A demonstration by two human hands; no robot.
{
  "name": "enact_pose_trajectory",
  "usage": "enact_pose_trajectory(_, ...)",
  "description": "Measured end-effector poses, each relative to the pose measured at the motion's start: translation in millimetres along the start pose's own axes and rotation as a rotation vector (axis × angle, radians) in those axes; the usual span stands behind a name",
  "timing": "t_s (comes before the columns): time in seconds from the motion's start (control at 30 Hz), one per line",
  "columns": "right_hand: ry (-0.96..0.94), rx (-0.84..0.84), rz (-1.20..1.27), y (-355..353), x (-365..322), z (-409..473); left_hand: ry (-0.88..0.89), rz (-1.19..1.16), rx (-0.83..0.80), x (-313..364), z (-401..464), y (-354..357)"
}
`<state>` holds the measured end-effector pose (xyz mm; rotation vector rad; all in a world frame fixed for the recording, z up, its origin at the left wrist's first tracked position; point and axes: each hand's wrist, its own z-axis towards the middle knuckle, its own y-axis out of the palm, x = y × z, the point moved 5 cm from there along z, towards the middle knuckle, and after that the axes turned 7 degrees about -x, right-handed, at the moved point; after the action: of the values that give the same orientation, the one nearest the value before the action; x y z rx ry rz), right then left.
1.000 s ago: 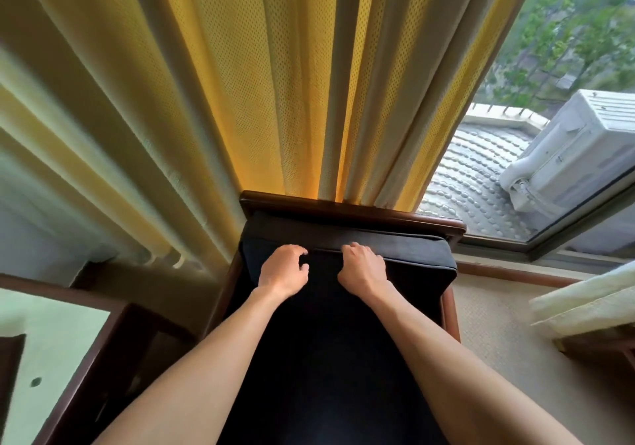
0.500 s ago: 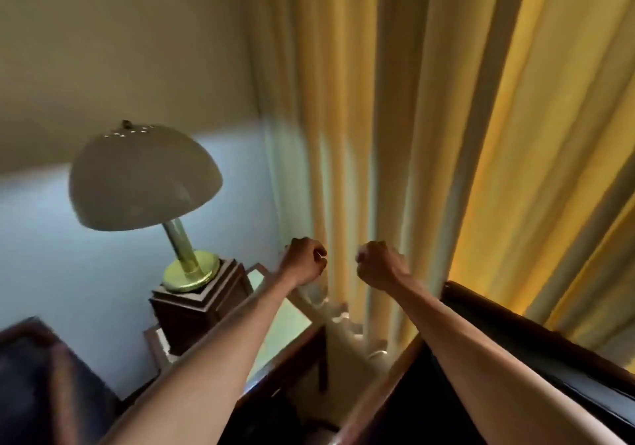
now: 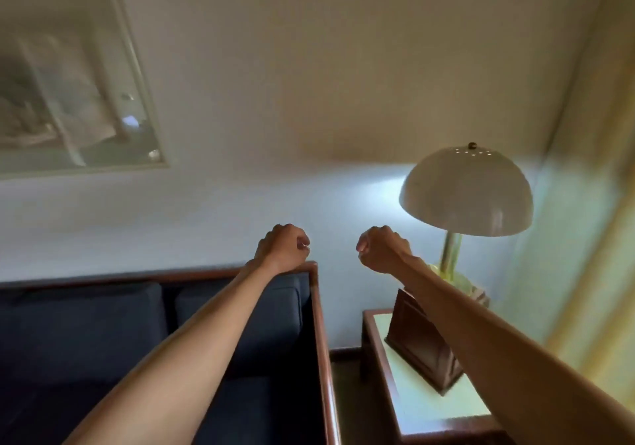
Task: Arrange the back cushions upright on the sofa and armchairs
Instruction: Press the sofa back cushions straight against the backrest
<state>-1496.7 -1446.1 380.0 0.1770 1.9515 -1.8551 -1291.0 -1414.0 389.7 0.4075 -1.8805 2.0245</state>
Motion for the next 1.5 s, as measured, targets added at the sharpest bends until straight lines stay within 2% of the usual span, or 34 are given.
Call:
enact_pose_trajectory(0.17, -0.15, -0.129, -0.01, 78.7, -109.3, 62.8, -0.187, -0.002, 0.006, -139.6, -8.9, -23.5)
enact_pose_trajectory(0.3, -0.185, -0.216, -0.023, 135.7, -150.8, 116.9, -0.213, -0.004, 0.001, -210.8, 11.3, -24.0)
enact_pose_trajectory(0.47, -0.184, -0.283, -0.043, 217.5, -176.7, 205.7, -0.254, 0.02, -0.046, -310.6, 81.1, 2.1)
enact_pose_trajectory(0.7, -0.105, -0.461, 0.002, 342.4, -169.8, 316.0, -0.337, 0.011, -0.214, -431.5, 175.5, 79.8)
enact_pose_trajectory(0.9, -0.126, -0.559, -0.094, 431.9, -156.2, 367.0, -0.318, 0.028, -0.331, -504.4, 217.2, 150.9)
enact_pose_trajectory(1.17, -0.161, -0.598, -0.347, 509.6, -138.4, 418.5, -0.24, 0.307, -0.518, -578.0, 267.3, 208.5)
enact_pose_trajectory(1.33, -0.122, -0.653, -0.46, 530.6, -125.9, 441.3, -0.254, 0.329, -0.605, -610.7, 279.9, 223.4)
enact_pose_trajectory(1.5, -0.107, -0.582, -0.533, 528.5, -111.9, 447.2, -0.266, 0.418, -0.566, -622.3, 283.1, 222.1)
